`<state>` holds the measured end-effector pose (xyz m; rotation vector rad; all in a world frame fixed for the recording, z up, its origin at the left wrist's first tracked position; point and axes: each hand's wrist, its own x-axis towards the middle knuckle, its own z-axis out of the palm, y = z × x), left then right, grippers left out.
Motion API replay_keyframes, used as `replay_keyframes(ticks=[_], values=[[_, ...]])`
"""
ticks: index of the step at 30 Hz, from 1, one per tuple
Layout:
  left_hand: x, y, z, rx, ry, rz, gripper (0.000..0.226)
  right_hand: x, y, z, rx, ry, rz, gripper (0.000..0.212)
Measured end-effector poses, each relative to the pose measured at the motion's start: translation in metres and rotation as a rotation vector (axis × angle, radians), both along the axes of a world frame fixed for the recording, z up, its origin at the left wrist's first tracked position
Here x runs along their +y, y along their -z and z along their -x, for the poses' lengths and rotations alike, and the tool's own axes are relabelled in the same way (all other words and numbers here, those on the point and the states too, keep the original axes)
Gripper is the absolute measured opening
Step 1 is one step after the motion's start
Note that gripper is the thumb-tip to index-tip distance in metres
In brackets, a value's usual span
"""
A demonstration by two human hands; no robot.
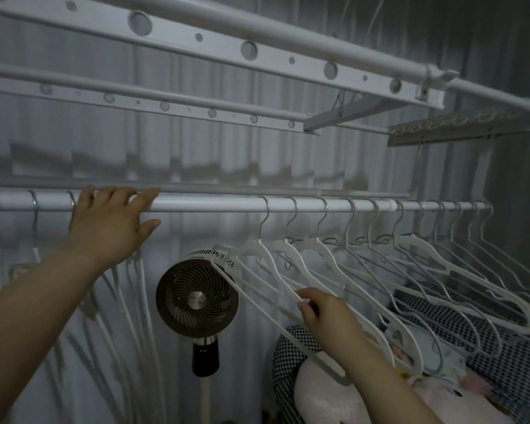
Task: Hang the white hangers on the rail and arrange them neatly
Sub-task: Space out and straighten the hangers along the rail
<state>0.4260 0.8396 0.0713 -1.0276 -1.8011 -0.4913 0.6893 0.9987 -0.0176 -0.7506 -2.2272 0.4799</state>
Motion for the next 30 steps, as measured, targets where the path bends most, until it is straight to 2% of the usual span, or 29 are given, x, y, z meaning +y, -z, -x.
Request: replay_keyframes(ticks=[15,17,21,24,27,30], values=[[-0.001,-0.002,-0.002,-0.03,-0.011,0.046,0.046,-0.004,-0.001,0.003,-0.035,0.069,-0.072,0.026],[-0.002,-0.002,-0.003,-0.064,-0.004,0.067,0.053,-0.003,0.0,0.002,-0.032,0.076,-0.076,0.027],[-0.003,-0.003,-0.002,-0.039,0.01,0.095,0.05,-0.009,-0.008,0.001,0.055,0.07,-0.022,0.038],[-0.008,-0.002,0.001,-0.051,0.039,0.112,0.061,-0.019,-0.021,0.006,0.22,0.087,-0.094,0.038],[-0.019,0.001,0.006,-0.056,0.055,0.084,0.064,-0.046,-0.033,0.025,0.341,-0.014,-0.185,0.03],[-0.035,0.005,0.014,-0.075,0.033,0.068,0.062,-0.077,-0.029,0.059,0.317,-0.207,-0.102,0.028]])
